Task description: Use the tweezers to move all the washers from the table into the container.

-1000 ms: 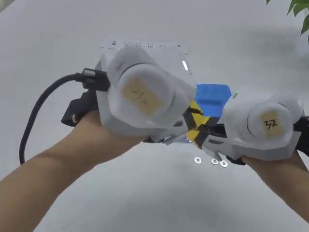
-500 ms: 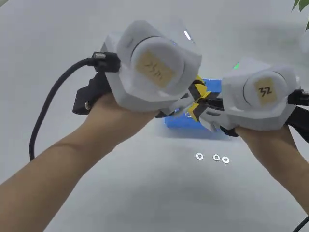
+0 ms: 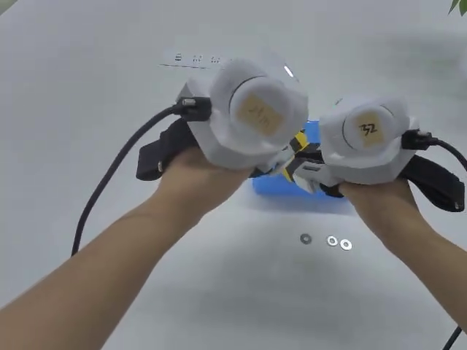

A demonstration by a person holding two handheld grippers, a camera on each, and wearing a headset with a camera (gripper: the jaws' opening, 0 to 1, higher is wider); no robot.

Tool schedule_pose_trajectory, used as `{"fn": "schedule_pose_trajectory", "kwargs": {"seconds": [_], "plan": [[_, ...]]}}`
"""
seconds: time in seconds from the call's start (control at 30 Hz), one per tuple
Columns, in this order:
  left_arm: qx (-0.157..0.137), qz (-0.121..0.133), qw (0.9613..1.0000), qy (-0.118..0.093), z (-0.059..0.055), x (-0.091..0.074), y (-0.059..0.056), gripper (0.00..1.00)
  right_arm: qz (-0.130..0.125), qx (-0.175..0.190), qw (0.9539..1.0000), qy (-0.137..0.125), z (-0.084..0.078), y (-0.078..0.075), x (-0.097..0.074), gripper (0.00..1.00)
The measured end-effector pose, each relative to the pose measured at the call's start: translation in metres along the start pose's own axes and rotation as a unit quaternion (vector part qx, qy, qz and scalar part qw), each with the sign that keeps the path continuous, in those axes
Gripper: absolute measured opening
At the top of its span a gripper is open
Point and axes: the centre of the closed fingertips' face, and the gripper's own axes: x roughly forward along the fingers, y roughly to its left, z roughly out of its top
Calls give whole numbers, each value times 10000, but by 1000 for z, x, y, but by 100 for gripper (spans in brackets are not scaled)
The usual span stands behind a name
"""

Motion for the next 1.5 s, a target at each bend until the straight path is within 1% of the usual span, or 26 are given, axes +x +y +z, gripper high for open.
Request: {"fn": "schedule_pose_trajectory", "kwargs": {"seconds": [0.03, 0.27, 0.43, 0.53, 0.6, 0.63, 0.7, 0.77, 0.83, 0.87, 0.9, 0.93, 0.97, 1.0, 1.03, 1.13, 1.2, 1.23, 1.33, 1.5], "plan": [[-28, 4, 10000, -43, 0, 0, 1, 0, -41, 27, 10000, -39, 1, -1, 0, 3], [-68, 40, 10000, 3, -3, 1, 9, 0, -17, 23, 10000, 20, 3, -2, 4, 3], [-66, 27, 10000, 16, -4, 1, 9, 0, -43, -11, 10000, 46, 4, -3, 4, 3], [-22, 26, 10000, -11, 1, -4, 7, 0, -104, -71, 9999, 14, 7, -2, -2, 4], [56, 43, 9999, -118, 10, -11, 5, 0, -175, -153, 9997, -107, 14, -3, -12, 4], [77, 36, 9998, -166, 14, -15, 3, 0, -211, -150, 9995, -178, 18, -3, -18, 4], [210, 34, 9993, -306, 25, -26, -2, 0, -244, -155, 9991, -306, 25, -2, -30, 5], [249, -20, 9990, -374, 31, -35, -8, 0, -232, -181, 9989, -369, 28, 3, -39, 5], [292, -82, 9987, -420, 35, -41, -12, 0, -228, -227, 9986, -416, 29, 7, -46, 6], [313, -134, 9984, -447, 37, -44, -15, 0, -230, -250, 9985, -432, 29, 10, -52, 6], [359, -234, 9979, -485, 39, -48, -21, 0, -230, -276, 9984, -443, 29, 12, -55, 6], [414, -257, 9976, -497, 40, -50, -23, 0, -253, -313, 9980, -483, 30, 15, -61, 7], [452, -287, 9973, -498, 40, -53, -27, 0, -266, -325, 9978, -504, 30, 16, -63, 7], [455, -321, 9973, -489, 40, -55, -29, 0, -268, -375, 9975, -532, 30, 20, -67, 7], [482, -390, 9970, -468, 39, -56, -34, 0, -270, -409, 9974, -523, 29, 24, -70, 7], [503, -480, 9967, -425, 34, -58, -43, 0, -253, -483, 9974, -470, 24, 31, -76, 7], [402, -580, 9966, -418, 31, -60, -49, 0, -227, -535, 9975, -391, 17, 36, -77, 6], [406, -588, 9966, -406, 31, -60, -52, 0, -224, -528, 9976, -388, 15, 38, -77, 6], [413, -681, 9963, -328, 26, -61, -61, 0, -152, -298, 9988, -350, 6, 44, -78, 6], [322, -819, 9959, -221, 17, -59, -71, 0, -101, 48, 9994, -315, -7, 50, -77, 7]]}}
